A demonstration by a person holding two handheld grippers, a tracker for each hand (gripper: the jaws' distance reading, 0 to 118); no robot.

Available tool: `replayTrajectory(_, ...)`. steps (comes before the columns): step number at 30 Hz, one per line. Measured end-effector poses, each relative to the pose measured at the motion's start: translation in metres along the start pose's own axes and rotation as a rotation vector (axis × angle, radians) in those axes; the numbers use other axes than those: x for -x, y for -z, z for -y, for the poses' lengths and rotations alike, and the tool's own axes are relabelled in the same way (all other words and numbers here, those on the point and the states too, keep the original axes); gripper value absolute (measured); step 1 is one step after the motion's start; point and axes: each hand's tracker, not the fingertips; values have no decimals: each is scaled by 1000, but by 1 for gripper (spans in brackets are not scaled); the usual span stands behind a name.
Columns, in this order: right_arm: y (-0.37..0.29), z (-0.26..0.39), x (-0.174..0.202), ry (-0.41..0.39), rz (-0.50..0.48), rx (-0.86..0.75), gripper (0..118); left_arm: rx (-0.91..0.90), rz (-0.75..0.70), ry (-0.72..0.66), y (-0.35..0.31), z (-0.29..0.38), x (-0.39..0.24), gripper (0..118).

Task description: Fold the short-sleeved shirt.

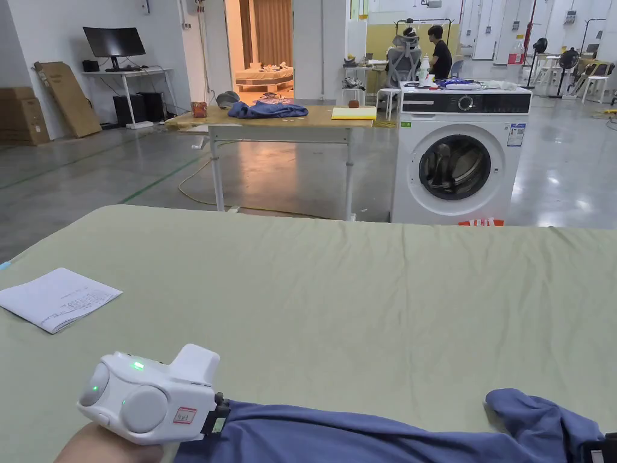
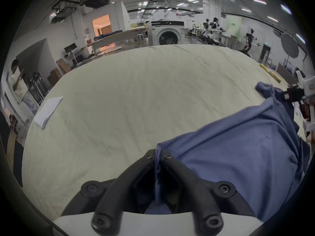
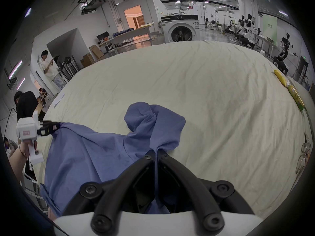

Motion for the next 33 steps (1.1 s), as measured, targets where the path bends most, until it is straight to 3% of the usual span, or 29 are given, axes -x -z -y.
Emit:
replayTrajectory(3, -28, 3, 6, 5, 4, -73, 0, -123, -55, -19, -38, 3, -2, 0)
replayTrajectory(6, -80, 5, 7, -5, 15, -144, 0, -225, -22, -101, -94, 1, -2, 0)
replayTrajectory(10, -157, 3, 2, 1, -58, -242, 0, -283, 10, -49, -168, -7, -2, 0)
replayTrajectory(16, -261, -7, 0, 12, 3, -364, 0, -438, 16, -144, -276, -32, -6, 0)
replayTrajectory(21, -328, -38, 4, 1, 8, -491, 0, -525, -4, -119, -341, -57, -21, 0)
replayTrajectory(28, -385, -112, 24, -54, 29, -595, 0, -611, -25, -163, -378, -108, -22, 0)
replayTrajectory(33, -385, -182, 40, -102, 122, -633, 0, -645, -36, -269, -371, -152, -8, 0)
